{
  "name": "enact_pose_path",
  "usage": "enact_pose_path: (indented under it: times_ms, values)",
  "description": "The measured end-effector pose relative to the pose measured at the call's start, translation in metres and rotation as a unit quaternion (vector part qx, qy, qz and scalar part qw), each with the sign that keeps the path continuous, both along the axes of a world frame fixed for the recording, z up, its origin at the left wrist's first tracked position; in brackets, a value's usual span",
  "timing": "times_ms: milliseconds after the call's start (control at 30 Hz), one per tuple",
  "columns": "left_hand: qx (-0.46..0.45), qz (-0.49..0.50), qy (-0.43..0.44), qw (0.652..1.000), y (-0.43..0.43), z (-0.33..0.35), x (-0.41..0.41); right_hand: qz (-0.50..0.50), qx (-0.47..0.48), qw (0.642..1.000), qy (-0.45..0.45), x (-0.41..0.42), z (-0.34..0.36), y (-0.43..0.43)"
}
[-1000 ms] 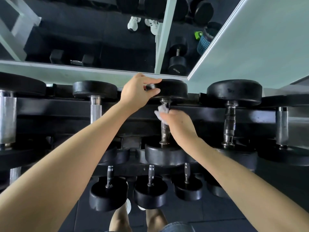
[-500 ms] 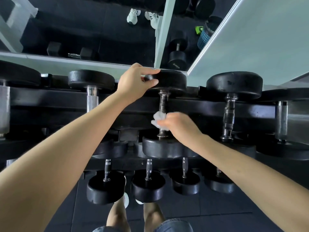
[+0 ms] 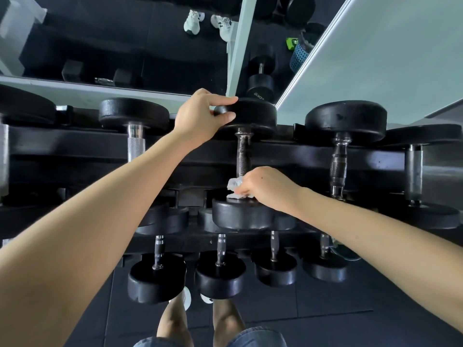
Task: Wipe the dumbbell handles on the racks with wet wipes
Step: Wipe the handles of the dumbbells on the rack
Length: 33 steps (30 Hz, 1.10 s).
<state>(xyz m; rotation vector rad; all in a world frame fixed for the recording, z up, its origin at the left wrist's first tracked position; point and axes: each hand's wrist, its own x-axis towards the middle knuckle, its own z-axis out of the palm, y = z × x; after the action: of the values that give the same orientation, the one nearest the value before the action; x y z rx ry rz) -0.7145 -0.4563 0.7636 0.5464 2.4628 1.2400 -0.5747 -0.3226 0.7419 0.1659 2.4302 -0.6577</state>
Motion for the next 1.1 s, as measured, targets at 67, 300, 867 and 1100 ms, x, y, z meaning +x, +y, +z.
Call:
enact_pose_path:
  times_ms: [67, 300, 867, 1100]
  values:
    - [-0.017, -0.009, 0.006, 1.000, 0.000, 0.003, 0.000, -0.005, 0.007, 0.998, 0.056, 0.001, 0.007, 0.001]
    - [0.036, 0.009, -0.001, 0.999, -0.016, 0.022, 0.052, -0.378, -0.362, 0.849, 0.070, 0.026, 0.045, 0.014]
    - [-0.014, 0.169, -0.334, 0.927, 0.037, 0.042, 0.018, -0.393, -0.250, 0.877, 0.119, 0.011, 0.004, 0.012]
    - [-0.003, 0.183, -0.351, 0.918, 0.051, 0.035, 0.011, -0.396, -0.247, 0.881, 0.080, -0.002, -0.017, 0.012]
